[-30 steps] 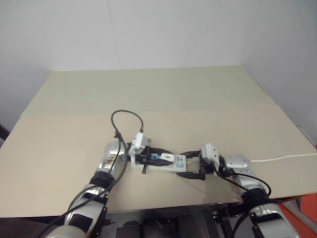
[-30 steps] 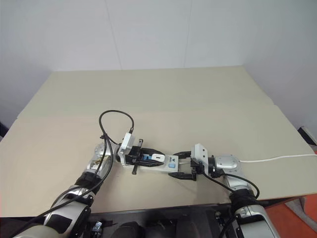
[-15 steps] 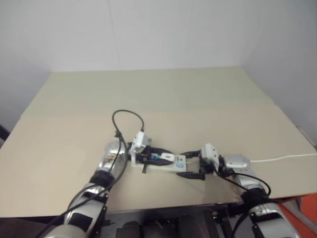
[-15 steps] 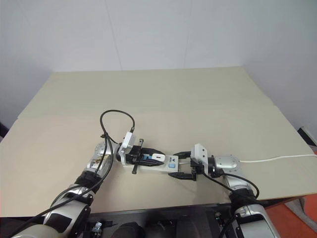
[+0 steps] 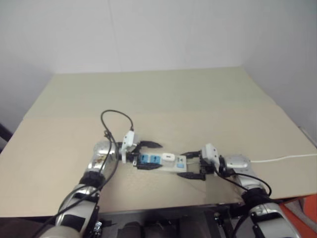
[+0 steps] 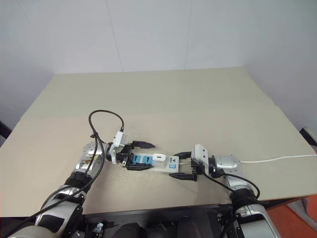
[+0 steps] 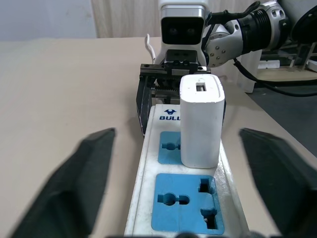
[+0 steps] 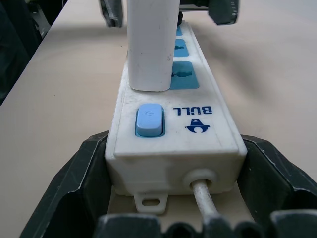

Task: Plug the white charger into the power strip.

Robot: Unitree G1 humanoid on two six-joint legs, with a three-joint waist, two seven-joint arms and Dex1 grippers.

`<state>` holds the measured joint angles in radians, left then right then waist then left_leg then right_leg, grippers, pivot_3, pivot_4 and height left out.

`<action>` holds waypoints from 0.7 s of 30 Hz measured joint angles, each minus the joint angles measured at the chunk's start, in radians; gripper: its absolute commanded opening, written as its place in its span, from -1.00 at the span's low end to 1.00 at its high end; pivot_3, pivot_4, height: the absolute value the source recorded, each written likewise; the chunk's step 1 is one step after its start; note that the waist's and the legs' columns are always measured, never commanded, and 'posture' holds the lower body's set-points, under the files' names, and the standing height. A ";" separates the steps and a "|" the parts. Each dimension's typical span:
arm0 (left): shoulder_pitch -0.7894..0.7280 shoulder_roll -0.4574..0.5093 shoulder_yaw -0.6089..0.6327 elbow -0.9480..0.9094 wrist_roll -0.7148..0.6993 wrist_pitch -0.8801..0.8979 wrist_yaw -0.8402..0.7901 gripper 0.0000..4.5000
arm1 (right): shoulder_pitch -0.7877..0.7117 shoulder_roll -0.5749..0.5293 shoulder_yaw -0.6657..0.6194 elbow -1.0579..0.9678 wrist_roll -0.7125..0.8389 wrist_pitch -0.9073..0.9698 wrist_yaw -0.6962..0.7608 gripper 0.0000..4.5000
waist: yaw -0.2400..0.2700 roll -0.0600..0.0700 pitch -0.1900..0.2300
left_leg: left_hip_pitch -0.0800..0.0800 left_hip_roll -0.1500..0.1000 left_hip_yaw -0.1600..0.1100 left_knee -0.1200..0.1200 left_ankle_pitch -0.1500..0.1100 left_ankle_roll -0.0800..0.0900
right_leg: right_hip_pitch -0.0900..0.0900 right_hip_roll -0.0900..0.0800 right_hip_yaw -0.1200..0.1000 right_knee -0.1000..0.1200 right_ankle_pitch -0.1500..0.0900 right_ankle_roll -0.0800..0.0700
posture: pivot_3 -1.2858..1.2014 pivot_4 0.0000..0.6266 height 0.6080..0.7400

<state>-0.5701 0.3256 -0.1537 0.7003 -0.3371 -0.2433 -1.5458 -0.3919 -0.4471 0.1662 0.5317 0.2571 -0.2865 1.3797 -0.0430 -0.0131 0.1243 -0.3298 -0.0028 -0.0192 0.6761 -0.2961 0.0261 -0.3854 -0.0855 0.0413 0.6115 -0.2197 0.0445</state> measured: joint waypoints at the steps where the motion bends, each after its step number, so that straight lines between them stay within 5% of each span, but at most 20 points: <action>1: 0.000 0.000 0.002 0.000 0.000 0.000 -0.006 0.98 | 0.000 0.000 0.000 0.000 0.000 -0.001 0.001 0.53 | 0.000 0.000 0.000 | 0.000 0.000 0.000 0.000 0.000 0.000 | 0.000 0.000 0.000 0.000 0.000 0.000 | 0.03 -0.52 1.00; 9: -0.001 0.012 0.020 -0.013 -0.007 0.009 -0.052 0.98 | -0.005 0.002 0.001 0.002 0.000 -0.002 0.002 0.53 | -0.002 -0.001 0.001 | -0.001 0.000 0.000 0.000 0.000 0.000 | -0.001 0.000 0.000 0.000 0.000 0.000 | 0.03 -0.52 1.00; 15: 0.019 0.123 0.042 -0.065 -0.046 0.081 -0.064 0.98 | -0.015 0.002 0.002 0.000 0.001 -0.016 0.020 0.53 | -0.005 -0.006 0.009 | -0.006 0.001 -0.001 0.000 0.000 0.000 | -0.007 0.001 0.000 0.000 0.002 -0.003 | 0.03 -0.52 1.00; 18: 0.027 0.181 0.099 -0.081 -0.068 0.095 -0.064 1.00 | -0.019 0.001 -0.001 0.006 -0.002 -0.035 0.032 0.96 | -0.001 -0.013 0.015 | -0.009 0.002 -0.001 0.000 0.000 0.000 | -0.012 0.001 -0.001 0.000 0.002 -0.004 | 0.03 -0.52 1.00; 21: 0.027 0.239 0.154 -0.100 -0.097 0.109 -0.064 1.00 | -0.027 0.001 -0.003 0.011 -0.003 -0.042 0.044 0.98 | -0.001 -0.016 0.017 | -0.013 0.003 -0.001 0.000 0.000 0.000 | -0.016 0.000 -0.001 0.001 0.003 -0.005 | 0.03 -0.52 1.00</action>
<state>-0.5430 0.5650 0.0003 0.6007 -0.4345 -0.1340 -1.6101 -0.4185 -0.4466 0.1636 0.5431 0.2542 -0.3282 1.4232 -0.0435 -0.0288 0.1416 -0.3425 -0.0002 -0.0205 0.6761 -0.2961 0.0261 -0.4009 -0.0856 0.0402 0.6120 -0.2168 0.0398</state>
